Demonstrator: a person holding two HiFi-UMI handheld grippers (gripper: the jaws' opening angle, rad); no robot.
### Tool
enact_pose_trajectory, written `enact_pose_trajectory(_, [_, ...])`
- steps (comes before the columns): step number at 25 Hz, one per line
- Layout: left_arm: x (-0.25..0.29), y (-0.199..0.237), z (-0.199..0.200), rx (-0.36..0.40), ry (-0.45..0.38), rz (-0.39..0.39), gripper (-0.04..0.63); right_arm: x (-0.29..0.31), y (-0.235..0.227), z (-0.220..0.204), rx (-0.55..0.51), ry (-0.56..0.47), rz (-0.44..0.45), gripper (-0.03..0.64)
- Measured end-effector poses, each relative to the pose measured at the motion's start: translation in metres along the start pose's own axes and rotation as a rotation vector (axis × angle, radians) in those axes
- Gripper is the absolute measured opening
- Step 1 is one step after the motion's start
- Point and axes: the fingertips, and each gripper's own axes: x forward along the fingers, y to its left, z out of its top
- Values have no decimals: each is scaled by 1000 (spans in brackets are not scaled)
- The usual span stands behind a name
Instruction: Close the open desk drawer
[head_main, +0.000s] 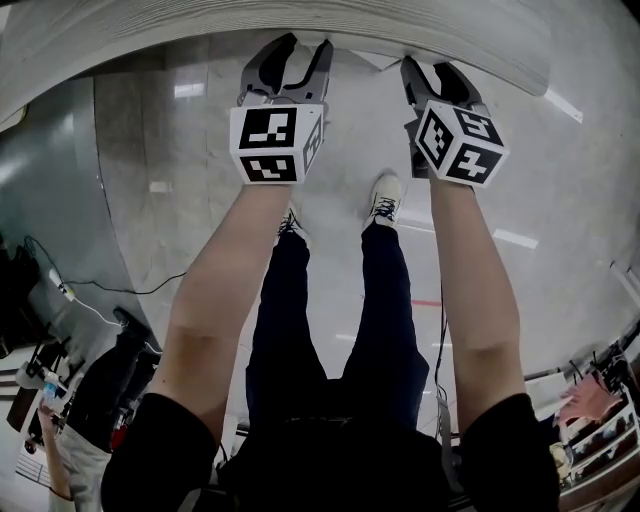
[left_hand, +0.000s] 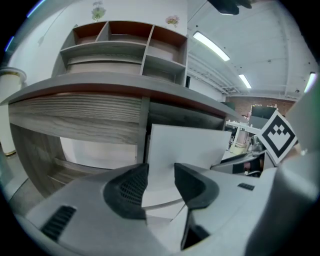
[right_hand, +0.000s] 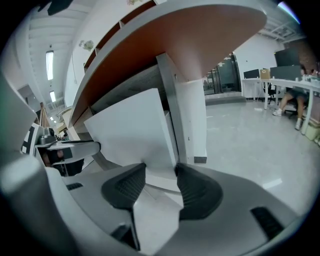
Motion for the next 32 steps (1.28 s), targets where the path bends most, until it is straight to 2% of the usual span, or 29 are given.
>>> enact_pose_trajectory(10, [9,9,14,-5,3,33,178,8,-9,12,68,18,-64,210])
enact_pose_trajectory(24, [14,12,12,5,14,22,173,14,-7,10,102,25,-65,210])
enact_pose_trajectory(27, [9,12,7,1,28,21,147,12,-6,7,124,21,-61,210])
enact_pose_trajectory(28, [6,12,2,-7,37,15,107,10,-3,4,131,21,-54,207])
enact_pose_trajectory(29, [0,10,-4,-15,46,3,44,8,1,1,136,19,-41,193])
enact_pose_trajectory(30, [-6,7,-10,-23,58,-14,18,3,6,-3,145,14,-18,120])
enact_pose_trajectory(31, [-14,2,-17,-34,72,-37,12,-3,14,-5,161,2,21,18])
enact_pose_trajectory(32, [-22,-3,-23,-52,86,-62,12,-10,23,-7,182,-13,69,18])
